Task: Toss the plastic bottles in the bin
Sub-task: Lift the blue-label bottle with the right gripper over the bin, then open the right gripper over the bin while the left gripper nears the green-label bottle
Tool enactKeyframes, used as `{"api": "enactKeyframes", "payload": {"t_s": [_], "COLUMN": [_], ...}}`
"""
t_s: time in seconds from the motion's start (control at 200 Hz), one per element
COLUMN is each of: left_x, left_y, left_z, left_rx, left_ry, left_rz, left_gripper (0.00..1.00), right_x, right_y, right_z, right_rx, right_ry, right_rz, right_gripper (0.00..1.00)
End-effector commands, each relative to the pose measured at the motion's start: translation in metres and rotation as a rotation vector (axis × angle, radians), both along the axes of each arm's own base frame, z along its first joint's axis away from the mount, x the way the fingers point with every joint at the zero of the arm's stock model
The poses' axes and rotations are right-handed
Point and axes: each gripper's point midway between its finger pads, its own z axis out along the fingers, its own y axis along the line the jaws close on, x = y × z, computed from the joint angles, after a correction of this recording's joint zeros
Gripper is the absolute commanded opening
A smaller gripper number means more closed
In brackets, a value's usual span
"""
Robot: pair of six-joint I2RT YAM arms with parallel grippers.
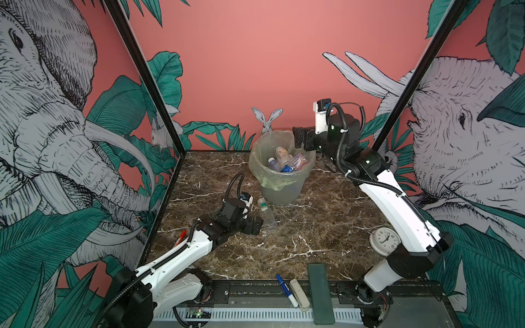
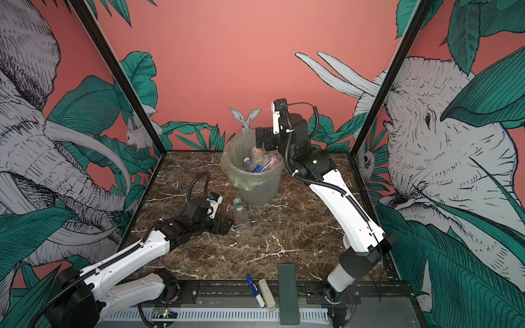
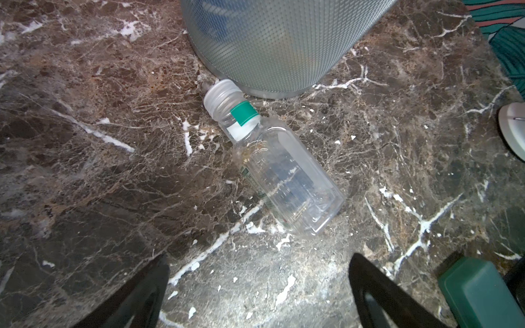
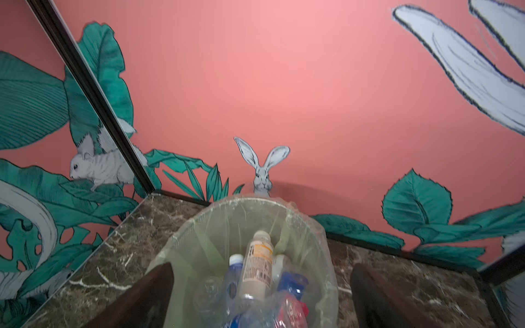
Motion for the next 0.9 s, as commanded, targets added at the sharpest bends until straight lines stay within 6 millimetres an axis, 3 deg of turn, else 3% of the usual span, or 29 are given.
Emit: {"api": "enactKeyframes", "payload": {"t_s": [0.0,0.195,0.54,0.565,0.615,0.895], "left_x": [0.007,0.015,0.032,0.033,0.036,0.040], "left_y": [-0.005,-0.013,-0.034,-0.035,-0.037,-0.059], "left_z": [0.005,0.003,-0.010,-0.012,-0.014,-0.029], "left_rx": [-0.025,-0.043,-0.073,-0.073,-0.081,-0.078], "left_ry": [-0.012,-0.004,0.031,0.035,0.042,0.077], "left_rz": [0.027,0.047,0.076,0.083,0.097,0.092], "left_gripper": [1.00,0.99,1.00,1.00,1.00,1.00], "right_x": [-0.006,-0.024,-0.061,-0.064,-0.069,-0.097], "right_y": [-0.008,-0.023,-0.048,-0.049,-0.052,-0.078], "right_z": [-0.001,-0.029,-0.101,-0.118,-0.132,-0.193], "right_rx": [0.027,0.019,-0.024,-0.040,-0.046,-0.077], "right_ry": [-0.018,0.019,0.109,0.139,0.164,0.268], "right_rz": [-0.014,-0.023,-0.008,-0.007,-0.007,-0.051], "right_gripper": [0.99,0.99,0.99,0.99,0.99,0.99]}}
